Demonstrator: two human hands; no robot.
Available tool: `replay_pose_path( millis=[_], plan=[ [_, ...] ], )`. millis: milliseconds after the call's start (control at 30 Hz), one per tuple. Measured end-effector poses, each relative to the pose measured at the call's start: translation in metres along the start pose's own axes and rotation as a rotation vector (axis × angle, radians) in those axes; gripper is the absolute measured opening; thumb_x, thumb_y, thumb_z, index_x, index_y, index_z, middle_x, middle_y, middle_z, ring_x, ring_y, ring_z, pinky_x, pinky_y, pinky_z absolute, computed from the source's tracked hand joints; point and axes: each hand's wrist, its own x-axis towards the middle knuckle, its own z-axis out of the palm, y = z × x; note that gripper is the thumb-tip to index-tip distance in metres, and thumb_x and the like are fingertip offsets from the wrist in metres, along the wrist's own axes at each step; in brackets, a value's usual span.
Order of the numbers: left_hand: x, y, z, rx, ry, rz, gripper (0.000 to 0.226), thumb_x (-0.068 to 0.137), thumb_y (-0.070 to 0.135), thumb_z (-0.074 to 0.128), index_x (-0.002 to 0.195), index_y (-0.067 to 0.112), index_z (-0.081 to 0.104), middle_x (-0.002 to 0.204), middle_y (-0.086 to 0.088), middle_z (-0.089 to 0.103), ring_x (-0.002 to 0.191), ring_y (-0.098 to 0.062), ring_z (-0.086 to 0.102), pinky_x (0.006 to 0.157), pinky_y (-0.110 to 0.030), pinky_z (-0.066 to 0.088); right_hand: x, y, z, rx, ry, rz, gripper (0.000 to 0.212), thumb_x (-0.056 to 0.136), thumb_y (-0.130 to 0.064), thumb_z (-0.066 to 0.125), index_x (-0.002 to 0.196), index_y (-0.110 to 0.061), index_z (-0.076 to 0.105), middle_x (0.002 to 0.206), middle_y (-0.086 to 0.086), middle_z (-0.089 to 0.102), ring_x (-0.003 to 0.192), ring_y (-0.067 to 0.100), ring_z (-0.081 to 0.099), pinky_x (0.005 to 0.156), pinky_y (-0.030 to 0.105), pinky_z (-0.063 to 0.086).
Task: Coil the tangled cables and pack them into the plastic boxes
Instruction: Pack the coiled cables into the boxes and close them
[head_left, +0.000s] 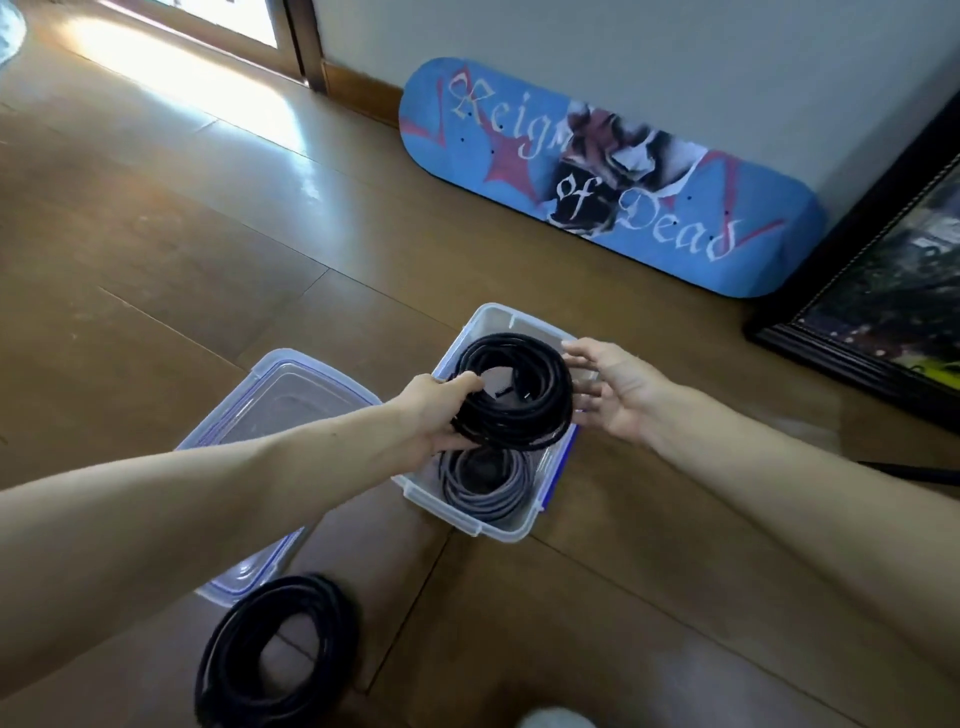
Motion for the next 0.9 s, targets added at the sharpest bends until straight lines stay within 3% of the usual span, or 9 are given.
replay_pose_path(
  millis=[200,267,333,433,567,633,700,800,900],
  plan=[
    [0.032,-0.002,0.025,-0.096,0.161,0.030,0.036,0.091,0.019,0.057,0.117,-0.005,0.049,0.095,-0.015,0.061,0.063,-0.024,0.068,0.059,-0.038,0.059,0.030,-0.010,-0.014,-0.033,0.006,-0.091,0.028,0.093,-0.026,0.058,0.114,-0.009,0.055,0.104,0.015,0.056,0.088,0.024,0.061,0.087,0.035,0.050],
    [0.041,-0.001,0.031,-0.087,0.166,0.036,0.032,0.092,0.019,0.055,0.116,-0.003,0.050,0.096,-0.014,0.062,0.064,-0.023,0.067,0.053,-0.034,0.057,0.033,-0.010,-0.014,-0.121,0.043,-0.152,0.021,0.091,-0.021,0.061,0.109,-0.010,0.058,0.111,0.015,0.056,0.106,0.030,0.060,0.099,0.038,0.048],
    [0.046,0.001,0.041,-0.072,0.148,0.042,0.023,0.094,0.017,0.052,0.109,-0.001,0.052,0.086,-0.011,0.061,0.065,-0.022,0.064,0.053,-0.032,0.057,0.036,-0.013,-0.015,-0.213,0.084,-0.225,0.025,0.091,-0.017,0.061,0.115,-0.009,0.060,0.124,0.017,0.059,0.118,0.031,0.056,0.099,0.036,0.047],
    [0.052,0.001,0.059,-0.046,0.178,0.045,0.023,0.095,0.018,0.049,0.108,0.000,0.053,0.075,-0.010,0.058,0.061,-0.025,0.061,0.060,-0.035,0.053,0.041,-0.014,-0.018,-0.468,0.102,-0.365,0.045,0.091,-0.016,0.061,0.134,-0.009,0.051,0.136,0.008,0.052,0.123,0.021,0.051,0.088,0.021,0.039],
    [0.061,-0.006,0.064,-0.110,0.246,0.029,0.033,0.096,0.018,0.045,0.119,-0.005,0.051,0.076,-0.012,0.059,0.061,-0.027,0.060,0.055,-0.033,0.051,0.049,-0.006,-0.017,-0.770,0.061,-0.506,0.054,0.088,-0.016,0.061,0.139,-0.011,0.045,0.139,0.008,0.049,0.130,0.022,0.044,0.100,0.021,0.034],
    [0.063,-0.008,0.062,-0.162,0.258,0.013,0.033,0.097,0.018,0.044,0.123,-0.003,0.047,0.079,-0.012,0.058,0.060,-0.026,0.060,0.048,-0.032,0.049,0.052,-0.001,-0.012,-0.889,0.023,-0.567,0.056,0.088,-0.016,0.061,0.140,-0.010,0.043,0.140,0.008,0.047,0.131,0.021,0.041,0.097,0.017,0.028],
    [0.066,-0.008,0.061,-0.189,0.256,0.007,0.033,0.098,0.017,0.043,0.126,0.000,0.046,0.081,-0.012,0.057,0.060,-0.026,0.060,0.044,-0.032,0.050,0.058,0.003,-0.008,-0.981,-0.008,-0.591,0.063,0.089,-0.021,0.062,0.145,-0.009,0.036,0.148,0.008,0.039,0.138,0.021,0.033,0.107,0.022,0.024],
    [0.071,-0.009,0.054,-0.180,0.244,-0.002,0.034,0.099,0.018,0.041,0.127,-0.001,0.045,0.087,-0.014,0.059,0.064,-0.029,0.063,0.052,-0.038,0.053,0.068,0.008,-0.002,-1.091,-0.027,-0.564,0.080,0.089,-0.035,0.063,0.152,-0.009,0.020,0.159,0.005,0.022,0.146,0.023,0.017,0.117,0.039,0.020],
    [0.076,-0.013,0.046,-0.161,0.233,-0.018,0.034,0.099,0.018,0.041,0.126,-0.001,0.047,0.101,-0.020,0.062,0.067,-0.031,0.066,0.069,-0.047,0.057,0.072,0.013,0.003,-1.132,-0.051,-0.556,0.089,0.088,-0.042,0.065,0.153,-0.011,0.013,0.162,0.003,0.008,0.149,0.026,0.007,0.118,0.044,0.019]
  ],
)
